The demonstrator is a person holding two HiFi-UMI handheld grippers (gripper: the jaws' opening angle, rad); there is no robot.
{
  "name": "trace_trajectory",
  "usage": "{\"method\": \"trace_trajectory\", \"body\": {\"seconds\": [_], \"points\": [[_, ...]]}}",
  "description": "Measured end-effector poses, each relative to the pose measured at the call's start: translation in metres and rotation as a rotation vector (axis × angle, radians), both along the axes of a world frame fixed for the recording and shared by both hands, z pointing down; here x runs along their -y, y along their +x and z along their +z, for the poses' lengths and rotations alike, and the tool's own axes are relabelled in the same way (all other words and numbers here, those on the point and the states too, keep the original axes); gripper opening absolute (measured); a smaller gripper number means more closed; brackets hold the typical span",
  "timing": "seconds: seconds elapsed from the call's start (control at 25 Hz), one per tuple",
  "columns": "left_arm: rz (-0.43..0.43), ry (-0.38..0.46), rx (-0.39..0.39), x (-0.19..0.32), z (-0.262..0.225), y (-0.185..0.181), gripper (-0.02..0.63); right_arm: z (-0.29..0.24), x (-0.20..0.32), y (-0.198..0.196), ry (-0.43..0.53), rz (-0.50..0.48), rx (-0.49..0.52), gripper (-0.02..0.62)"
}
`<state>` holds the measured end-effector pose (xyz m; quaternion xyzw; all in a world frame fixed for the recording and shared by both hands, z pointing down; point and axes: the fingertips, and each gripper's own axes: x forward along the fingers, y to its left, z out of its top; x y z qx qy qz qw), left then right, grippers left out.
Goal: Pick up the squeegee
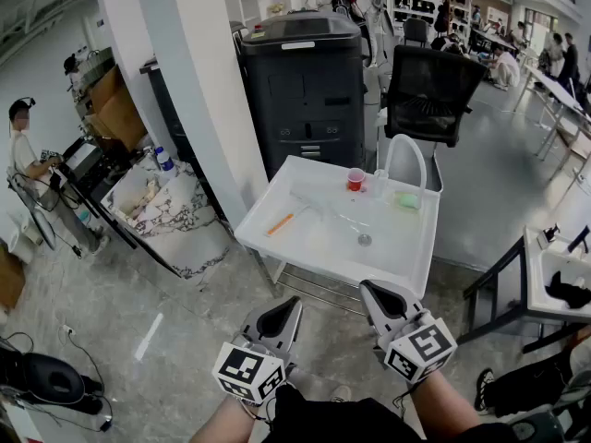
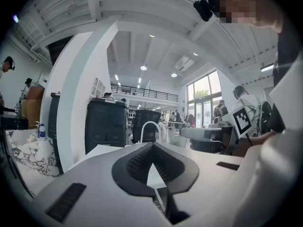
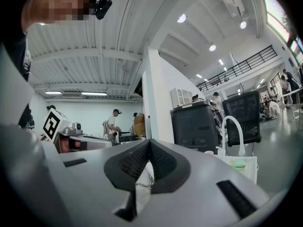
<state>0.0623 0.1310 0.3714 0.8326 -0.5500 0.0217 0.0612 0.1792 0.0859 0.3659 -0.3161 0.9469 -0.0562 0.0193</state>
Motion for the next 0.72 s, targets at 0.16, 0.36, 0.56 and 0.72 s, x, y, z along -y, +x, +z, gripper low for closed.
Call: {"method": "trace_trajectory", "body": {"seconds": [0.16,0.36,0.56,0.72], "points": [[0.002,-0.005,-0.003,0.002,-0.003,-0.005,0.015,-0.004,0.002,-0.005,-0.004,-0.004,0.013,0.017],[0.006,-0.003,-0.001,0.002,-0.001,-0.008,0.017,-0.003,0.003,-0.008,-0.008,-0.009,0.025,0.017],[0.009,-0.005,0.003,0.004,-0.003,-0.018,0.017,-0.007,0.01,-0.018,-0.008,-0.012,0.033,0.017],[-0.002,-0.011,0.004,0.006,-0.002,-0.032,0.015,-0.008,0.015,-0.032,-0.012,-0.015,0.039,0.017]]}}
